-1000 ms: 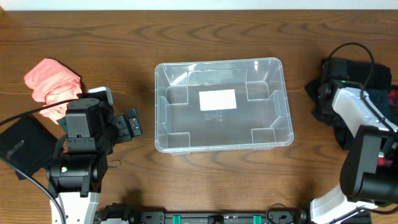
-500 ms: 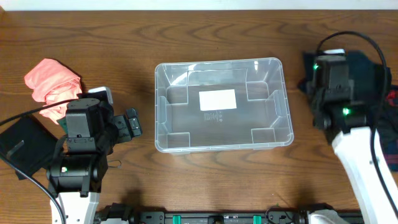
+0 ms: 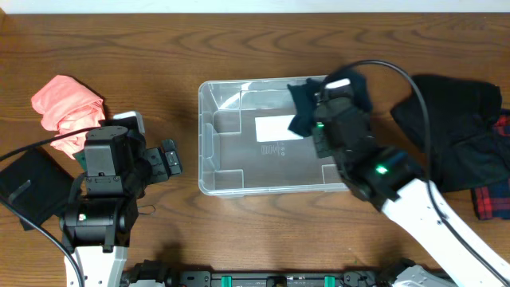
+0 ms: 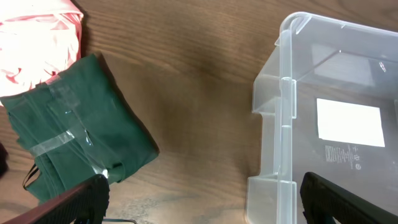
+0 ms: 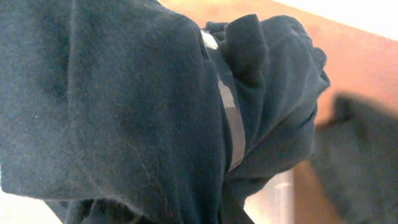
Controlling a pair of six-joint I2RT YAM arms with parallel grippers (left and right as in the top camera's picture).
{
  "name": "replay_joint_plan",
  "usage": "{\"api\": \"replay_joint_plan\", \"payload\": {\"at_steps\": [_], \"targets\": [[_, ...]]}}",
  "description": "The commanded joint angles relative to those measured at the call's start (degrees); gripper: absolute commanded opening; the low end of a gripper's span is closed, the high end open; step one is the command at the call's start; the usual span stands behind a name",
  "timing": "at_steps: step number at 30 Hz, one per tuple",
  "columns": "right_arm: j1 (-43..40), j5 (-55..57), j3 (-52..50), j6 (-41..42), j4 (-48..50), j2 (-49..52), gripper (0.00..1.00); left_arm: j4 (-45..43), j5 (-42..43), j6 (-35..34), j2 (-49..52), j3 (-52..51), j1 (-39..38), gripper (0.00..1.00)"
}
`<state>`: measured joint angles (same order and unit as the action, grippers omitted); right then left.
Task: Pack container
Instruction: 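Carry the black garment into the bin and release it, then return the right gripper to the right pile and grasp another black garment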
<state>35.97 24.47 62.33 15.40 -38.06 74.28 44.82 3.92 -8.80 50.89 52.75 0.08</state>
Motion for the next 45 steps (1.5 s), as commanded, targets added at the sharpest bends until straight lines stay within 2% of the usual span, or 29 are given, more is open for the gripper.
{"api": "replay_joint_plan", "payload": {"at_steps": [1,5,9,10,11,12,14,15,19,22,25,28,30,35,38,45], "targets": [[1.5,1.2,0.9,13.5,-0.7,6.1,0.01,0.2,0.1,-0.3,0.0,1.2,-0.3,0.98],[1.5,1.2,0.9,15.9,0.0,14.1,0.02,0.2,0.1,-0.3,0.0,1.2,-0.3,0.98],[1.6,0.0,0.9,15.7,3.6,19.5,0.07,0.2,0.1,-0.3,0.0,1.2,-0.3,0.98],[1.6,-0.9,0.9,15.1,4.4,20.0,0.16,0.2,0.1,-0.3,0.0,1.2,-0.3,0.98],[1.6,-1.7,0.9,14.4,5.1,20.1,0.3,0.2,0.1,-0.3,0.0,1.2,-0.3,0.98],[1.6,-2.5,0.9,13.7,5.8,20.0,0.49,0.2,0.1,-0.3,0.0,1.2,-0.3,0.98],[1.7,-2.7,1.6,11.8,5.6,18.6,0.94,0.2,0.1,-0.2,0.0,1.2,-0.3,0.98],[1.8,-2.6,2.1,10.4,5.2,17.3,0.99,0.2,0.1,-0.3,0.0,1.2,-0.3,0.98],[2.0,-0.5,5.0,2.2,3.7,8.8,0.99,0.1,0.1,-0.2,0.0,1.2,-0.3,0.98],[0.7,9.6,6.3,-1.6,3.4,1.4,0.99,0.2,0.1,-0.2,0.0,1.2,-0.3,0.98],[-4.3,18.3,6.2,-3.4,3.2,-4.3,0.99,0.2,0.1,-0.2,0.0,1.2,-0.3,0.98],[-13.4,18.8,6.2,-8.3,1.4,-5.0,0.99,0.1,0.1,-0.3,0.0,1.2,-0.3,0.98],[-20.6,17.6,5.9,-9.4,-0.3,-3.6,0.99,0.1,0.1,-0.3,0.0,1.2,-0.3,0.98],[-35.5,5.0,5.7,-21.7,-4.5,4.2,0.99,0.2,0.1,-0.3,0.0,1.2,-0.3,0.98],[-40.5,2.5,5.7,-27.1,-6.9,11.0,0.99,0.1,0.1,-0.3,0.0,1.2,-0.3,0.98],[-44.5,5.5,5.7,-26.6,-4.9,24.0,0.99,0.1,0.1,-0.3,0.0,1.2,-0.3,0.98]]}}
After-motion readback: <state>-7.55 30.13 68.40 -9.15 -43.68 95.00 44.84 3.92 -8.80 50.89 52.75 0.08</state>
